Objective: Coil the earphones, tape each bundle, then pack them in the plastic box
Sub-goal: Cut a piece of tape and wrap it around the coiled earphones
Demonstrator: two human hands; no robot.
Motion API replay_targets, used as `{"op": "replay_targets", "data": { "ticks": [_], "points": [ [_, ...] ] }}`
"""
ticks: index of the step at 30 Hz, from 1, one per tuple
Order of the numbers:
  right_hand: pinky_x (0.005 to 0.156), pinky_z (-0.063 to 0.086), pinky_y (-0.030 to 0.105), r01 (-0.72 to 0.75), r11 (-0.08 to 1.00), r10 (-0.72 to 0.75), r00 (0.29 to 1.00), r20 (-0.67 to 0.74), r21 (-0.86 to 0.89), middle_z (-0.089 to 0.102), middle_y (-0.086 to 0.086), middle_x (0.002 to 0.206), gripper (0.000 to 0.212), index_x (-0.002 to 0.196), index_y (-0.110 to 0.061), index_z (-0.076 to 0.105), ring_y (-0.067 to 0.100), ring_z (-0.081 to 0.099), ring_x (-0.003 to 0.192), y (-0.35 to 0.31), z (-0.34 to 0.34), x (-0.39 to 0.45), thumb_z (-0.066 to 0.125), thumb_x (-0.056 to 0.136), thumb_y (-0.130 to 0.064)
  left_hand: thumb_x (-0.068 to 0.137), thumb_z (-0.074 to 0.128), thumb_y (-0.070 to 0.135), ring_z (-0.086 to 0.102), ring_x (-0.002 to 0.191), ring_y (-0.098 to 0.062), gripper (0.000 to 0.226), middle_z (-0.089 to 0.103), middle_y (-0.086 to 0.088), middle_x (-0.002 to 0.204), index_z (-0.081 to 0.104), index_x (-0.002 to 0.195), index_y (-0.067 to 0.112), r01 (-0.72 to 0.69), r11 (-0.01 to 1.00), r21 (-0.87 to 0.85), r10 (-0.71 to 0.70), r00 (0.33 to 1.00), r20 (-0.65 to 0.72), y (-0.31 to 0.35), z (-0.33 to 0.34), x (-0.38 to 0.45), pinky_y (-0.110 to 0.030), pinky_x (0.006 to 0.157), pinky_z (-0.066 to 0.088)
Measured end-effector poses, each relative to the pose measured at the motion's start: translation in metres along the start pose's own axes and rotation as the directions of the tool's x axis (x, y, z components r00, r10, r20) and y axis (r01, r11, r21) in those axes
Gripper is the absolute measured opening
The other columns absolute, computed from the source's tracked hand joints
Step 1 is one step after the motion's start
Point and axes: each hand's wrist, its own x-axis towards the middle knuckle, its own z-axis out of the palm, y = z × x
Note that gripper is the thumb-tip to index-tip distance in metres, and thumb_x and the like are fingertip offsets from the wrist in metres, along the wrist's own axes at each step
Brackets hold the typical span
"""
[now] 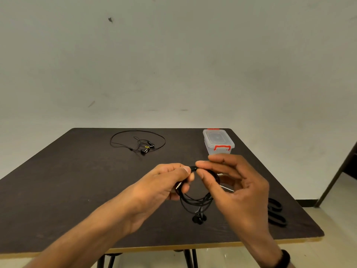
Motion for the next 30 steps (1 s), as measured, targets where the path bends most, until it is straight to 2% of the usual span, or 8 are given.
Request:
{"op": "replay_targets", "data": {
  "ticks": [2,5,9,13,18,23,27,30],
  "points": [
    [0.085,0.063,0.024,0.254,0.943,-0.262,0.965,-0.007,-0.216,0.081,-0.006,0.109,0.031,0.115,-0.007,0.076,0.008,0.079,0.1,0.007,-0.001,-0.001,0.088,0.086,-0.008,0.107,0.048,0.032,0.051,0.081,-0.014,0.029,0.057,-0.001,0.079,0.066,0.089,0.018,0.022,0.998,-0.06,-0.022,1.0,0.003,0.001,-0.002,0.001,-0.035,0.089,0.043],
    [0.078,0.064,0.032,0.568,0.675,-0.589,0.799,0.119,-0.471,0.081,0.01,0.112,0.031,0.113,0.007,0.077,0.021,0.08,0.093,0.021,-0.007,-0.001,0.088,0.086,-0.002,0.105,0.051,0.031,0.053,0.076,-0.011,0.027,0.058,-0.001,0.077,0.069,0.089,0.018,0.061,0.992,-0.107,-0.059,0.998,0.025,0.001,-0.005,0.0,-0.035,0.085,0.044],
    [0.084,0.065,0.037,0.682,0.535,-0.681,0.697,0.224,-0.498,0.075,0.015,0.124,0.038,0.117,0.008,0.074,0.025,0.078,0.108,0.03,-0.014,-0.001,0.088,0.083,0.003,0.104,0.053,0.031,0.054,0.074,-0.011,0.026,0.059,-0.001,0.075,0.068,0.086,0.02,0.11,0.981,-0.16,-0.103,0.993,0.05,0.001,-0.007,0.0,-0.037,0.085,0.046],
    [0.093,0.064,0.037,0.694,0.519,-0.682,0.688,0.247,-0.499,0.074,0.016,0.125,0.035,0.116,0.006,0.075,0.024,0.075,0.116,0.031,-0.013,0.0,0.088,0.084,0.002,0.104,0.054,0.03,0.055,0.07,-0.011,0.026,0.059,-0.001,0.073,0.069,0.085,0.019,0.151,0.957,-0.246,-0.142,0.988,0.054,0.001,-0.004,0.002,-0.036,0.083,0.048],
    [0.096,0.061,0.029,0.626,0.624,-0.647,0.749,0.139,-0.468,0.074,0.011,0.125,0.037,0.118,0.004,0.074,0.015,0.075,0.115,0.024,-0.008,-0.004,0.09,0.085,-0.006,0.104,0.054,0.03,0.055,0.075,-0.013,0.029,0.06,-0.001,0.074,0.07,0.082,0.02,0.12,0.966,-0.231,-0.121,0.993,0.011,-0.002,-0.003,0.004,-0.037,0.087,0.048],
    [0.091,0.062,0.024,0.468,0.781,-0.535,0.843,-0.055,-0.415,0.077,0.005,0.12,0.038,0.123,-0.003,0.071,0.006,0.075,0.111,0.015,-0.011,-0.013,0.087,0.09,-0.014,0.107,0.047,0.036,0.055,0.082,-0.011,0.032,0.059,0.002,0.079,0.068,0.086,0.023,0.026,0.998,-0.05,-0.028,0.999,-0.032,-0.005,-0.008,0.001,-0.034,0.09,0.049],
    [0.088,0.061,0.02,0.049,0.992,-0.07,0.982,-0.176,-0.119,0.08,-0.017,0.112,0.026,0.12,-0.016,0.074,0.004,0.077,0.104,0.003,-0.012,0.001,0.08,0.095,-0.012,0.107,0.043,0.037,0.053,0.076,-0.004,0.034,0.058,0.006,0.078,0.064,0.084,0.025,-0.028,0.993,0.118,0.035,0.998,-0.054,-0.007,-0.01,-0.002,-0.017,0.078,0.045],
    [0.083,0.058,0.013,-0.232,0.97,0.23,0.973,0.03,0.067,0.081,-0.016,0.106,0.018,0.11,-0.027,0.081,0.005,0.077,0.102,-0.006,-0.015,0.019,0.079,0.093,-0.03,0.107,0.042,0.04,0.049,0.079,-0.016,0.035,0.057,0.009,0.076,0.064,0.081,0.03,-0.064,0.975,0.213,0.08,0.995,-0.064,-0.01,-0.009,-0.002,-0.032,0.083,0.043]
  ]
}}
